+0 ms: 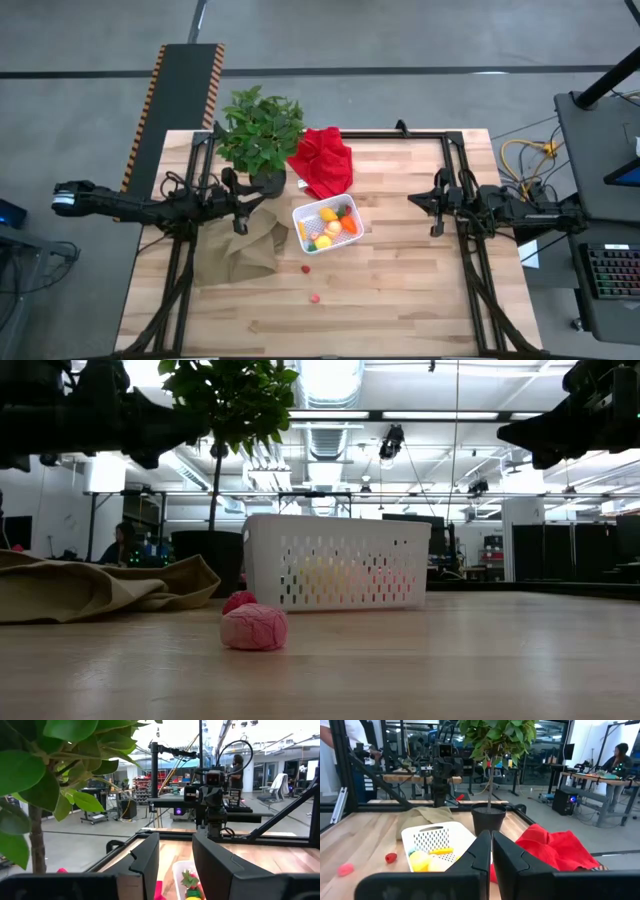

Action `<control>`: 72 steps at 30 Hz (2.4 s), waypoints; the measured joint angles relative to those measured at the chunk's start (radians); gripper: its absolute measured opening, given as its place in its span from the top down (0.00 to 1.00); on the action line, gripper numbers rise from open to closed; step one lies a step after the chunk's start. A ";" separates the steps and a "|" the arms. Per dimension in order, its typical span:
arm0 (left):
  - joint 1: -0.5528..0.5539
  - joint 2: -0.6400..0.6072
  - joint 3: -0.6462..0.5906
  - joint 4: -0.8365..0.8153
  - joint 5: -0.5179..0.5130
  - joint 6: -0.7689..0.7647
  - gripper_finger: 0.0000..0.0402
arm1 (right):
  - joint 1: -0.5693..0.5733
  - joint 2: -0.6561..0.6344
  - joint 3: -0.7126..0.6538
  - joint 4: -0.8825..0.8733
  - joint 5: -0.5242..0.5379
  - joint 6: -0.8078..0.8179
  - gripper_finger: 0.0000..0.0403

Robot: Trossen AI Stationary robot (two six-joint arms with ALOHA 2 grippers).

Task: Pick and placing Produce into tupperware
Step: Put the red raspberry into the bin

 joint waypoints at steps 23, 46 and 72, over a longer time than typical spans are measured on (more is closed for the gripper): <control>-0.230 0.310 0.594 -0.779 0.065 0.082 0.44 | 0.000 0.002 0.028 -0.043 0.001 -0.032 0.98; -0.547 0.736 0.955 -1.226 -0.299 -0.222 0.49 | 0.000 0.002 0.030 -0.045 0.001 -0.032 0.98; -0.437 1.027 0.966 -1.179 -0.028 -0.315 0.49 | 0.000 0.002 0.030 -0.045 0.001 0.016 0.98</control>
